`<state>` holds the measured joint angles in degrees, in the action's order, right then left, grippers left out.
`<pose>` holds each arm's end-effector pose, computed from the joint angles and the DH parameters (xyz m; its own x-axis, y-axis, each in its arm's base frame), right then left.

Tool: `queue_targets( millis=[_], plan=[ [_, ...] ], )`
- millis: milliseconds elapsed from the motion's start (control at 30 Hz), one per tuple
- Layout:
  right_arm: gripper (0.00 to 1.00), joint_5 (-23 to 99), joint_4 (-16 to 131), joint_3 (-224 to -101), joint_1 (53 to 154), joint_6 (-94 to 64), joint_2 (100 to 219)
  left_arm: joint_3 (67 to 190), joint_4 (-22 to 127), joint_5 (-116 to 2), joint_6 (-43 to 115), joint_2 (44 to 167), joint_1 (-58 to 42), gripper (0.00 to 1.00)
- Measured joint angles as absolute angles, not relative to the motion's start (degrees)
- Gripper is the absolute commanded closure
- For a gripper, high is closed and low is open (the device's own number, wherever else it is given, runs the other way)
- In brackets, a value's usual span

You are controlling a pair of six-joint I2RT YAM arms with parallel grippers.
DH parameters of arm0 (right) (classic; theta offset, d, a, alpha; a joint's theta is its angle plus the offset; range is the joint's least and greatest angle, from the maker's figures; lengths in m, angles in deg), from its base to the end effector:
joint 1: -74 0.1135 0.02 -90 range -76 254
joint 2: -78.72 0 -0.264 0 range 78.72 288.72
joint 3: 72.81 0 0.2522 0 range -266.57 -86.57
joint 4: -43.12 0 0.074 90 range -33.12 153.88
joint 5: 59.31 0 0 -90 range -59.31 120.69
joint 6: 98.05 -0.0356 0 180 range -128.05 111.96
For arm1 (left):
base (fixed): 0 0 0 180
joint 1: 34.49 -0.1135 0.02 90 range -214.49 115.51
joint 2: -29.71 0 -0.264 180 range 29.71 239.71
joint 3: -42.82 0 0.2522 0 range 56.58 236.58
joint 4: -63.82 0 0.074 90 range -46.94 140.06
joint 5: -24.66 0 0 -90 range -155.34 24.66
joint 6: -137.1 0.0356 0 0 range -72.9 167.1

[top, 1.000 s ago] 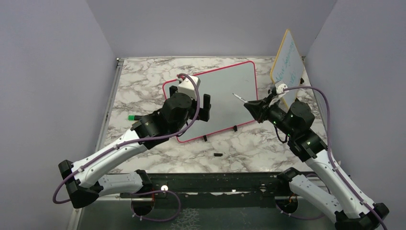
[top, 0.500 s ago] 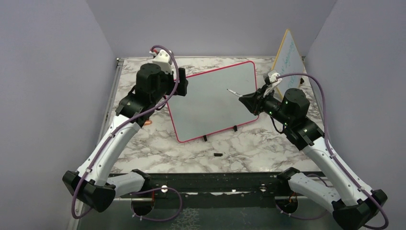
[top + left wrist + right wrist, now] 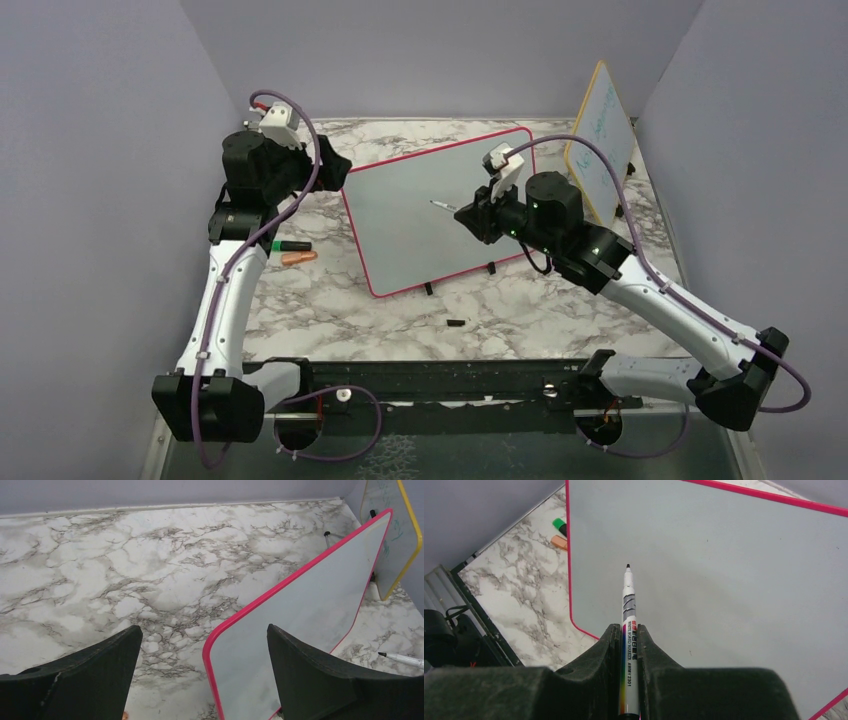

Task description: Write a sentence on the whiteboard

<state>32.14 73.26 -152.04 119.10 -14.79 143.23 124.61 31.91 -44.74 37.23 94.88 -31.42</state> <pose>0.1800 0.1819 0.3867 -0.2715 -0.1063 -0.9566 -0.6983 0.7057 0.1198 0.2533 -0.0261 0.3969 -0.3261 -0.1432 -0.9344 0.3381 0.9054 -0.2568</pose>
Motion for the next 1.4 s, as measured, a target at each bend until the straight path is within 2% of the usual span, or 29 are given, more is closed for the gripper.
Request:
queue_targets(
  millis=[200,467,733,967,1100,1200,1400],
  plan=[
    [0.99,25.35,73.44,-153.15,124.69,-13.87,145.11,121.96,36.60,-36.06,36.44,95.07,-34.18,0.12],
    [0.99,21.22,72.37,-153.15,128.12,-12.71,146.55,116.93,48.47,-20.30,28.11,102.61,-41.06,0.18],
    [0.99,20.47,70.23,-153.04,128.69,-12.45,146.75,114.53,59.20,-8.89,20.68,106.68,-41.45,0.33],
    [0.99,20.08,68.91,-152.61,129.22,-12.12,146.75,114.25,62.99,-5.09,18.78,109.41,-41.45,0.45],
    [0.99,19.90,68.45,-152.15,129.48,-11.99,146.75,113.72,64.19,-3.52,17.86,110.72,-41.24,0.59],
    [0.99,19.86,68.45,-151.80,129.57,-11.92,146.75,113.63,65.04,-2.58,17.36,111.44,-40.93,0.62],
    [0.99,19.77,68.06,-151.21,129.92,-11.60,146.75,112.91,66.72,-1.53,16.79,111.57,-39.95,0.77]
  ],
)
